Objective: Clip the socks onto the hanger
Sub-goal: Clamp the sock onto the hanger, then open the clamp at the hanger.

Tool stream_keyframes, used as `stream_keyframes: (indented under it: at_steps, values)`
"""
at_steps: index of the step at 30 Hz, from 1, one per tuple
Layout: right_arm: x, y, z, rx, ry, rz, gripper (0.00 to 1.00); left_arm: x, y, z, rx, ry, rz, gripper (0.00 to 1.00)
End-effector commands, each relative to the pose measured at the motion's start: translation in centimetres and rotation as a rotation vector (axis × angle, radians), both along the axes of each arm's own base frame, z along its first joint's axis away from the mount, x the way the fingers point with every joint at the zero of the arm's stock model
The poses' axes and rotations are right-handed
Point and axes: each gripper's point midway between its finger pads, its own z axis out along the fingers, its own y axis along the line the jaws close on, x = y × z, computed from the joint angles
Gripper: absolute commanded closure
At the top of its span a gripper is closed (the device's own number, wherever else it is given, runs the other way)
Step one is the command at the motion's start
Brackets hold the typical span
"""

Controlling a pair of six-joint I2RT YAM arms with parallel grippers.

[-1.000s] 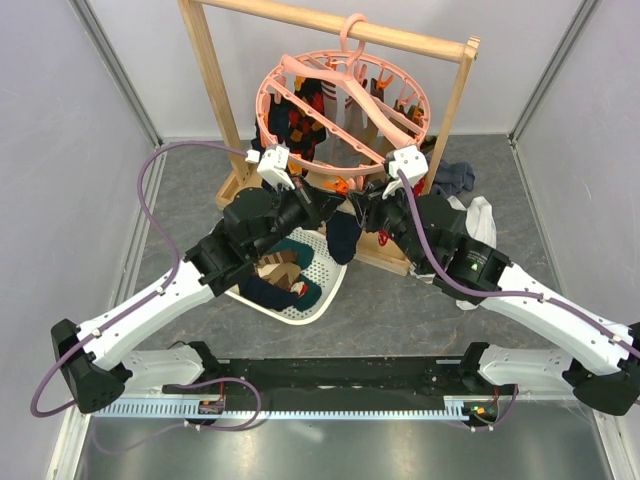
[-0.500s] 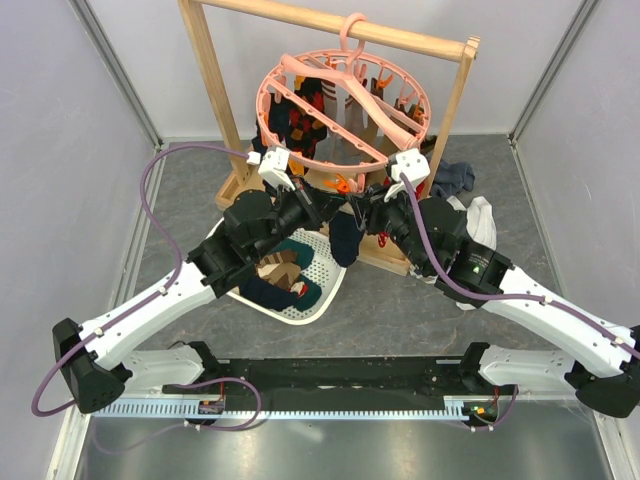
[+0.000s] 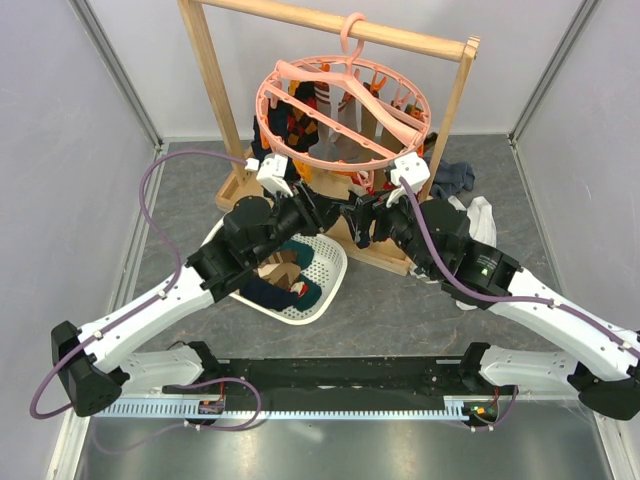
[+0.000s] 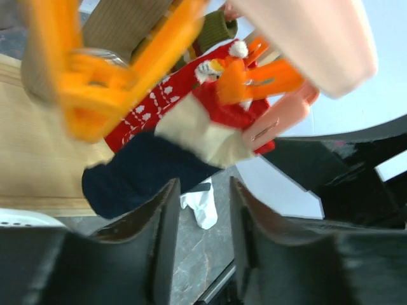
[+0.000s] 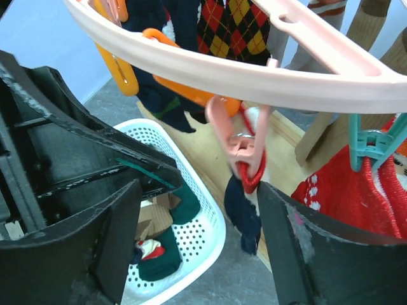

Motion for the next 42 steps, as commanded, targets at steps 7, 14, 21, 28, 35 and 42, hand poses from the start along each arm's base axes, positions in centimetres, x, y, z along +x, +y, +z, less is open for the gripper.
stream_keyframes:
  at_steps: [7, 14, 21, 28, 35, 42]
  values:
    - [-0.8, -2.1, 4.5, -0.006, -0.057, -0.024, 0.14, 0.0, 2.9, 3.5, 0.018, -0.236, 0.077, 0.22]
    - [-0.8, -3.3, 6.3, -0.014, -0.079, -0.059, 0.14, 0.8, 1.7, 5.1, 0.066, -0.415, 0.049, 0.18]
    - [-0.7, -3.2, 7.3, -0.021, -0.081, -0.054, 0.16, 2.2, -0.8, 6.3, 0.071, -0.487, 0.019, 0.19]
    - [-0.8, -2.6, 7.8, -0.012, -0.072, -0.034, 0.17, 2.8, -2.3, 5.3, 0.081, -0.536, -0.009, 0.21]
    - [-0.6, -2.3, 7.5, -0.020, -0.061, -0.035, 0.18, 2.6, -3.4, 4.8, 0.065, -0.623, -0.046, 0.23]
    - [-0.6, -2.3, 7.3, -0.026, -0.056, -0.035, 0.19, 2.6, -4.9, 4.9, 0.048, -0.666, -0.102, 0.33]
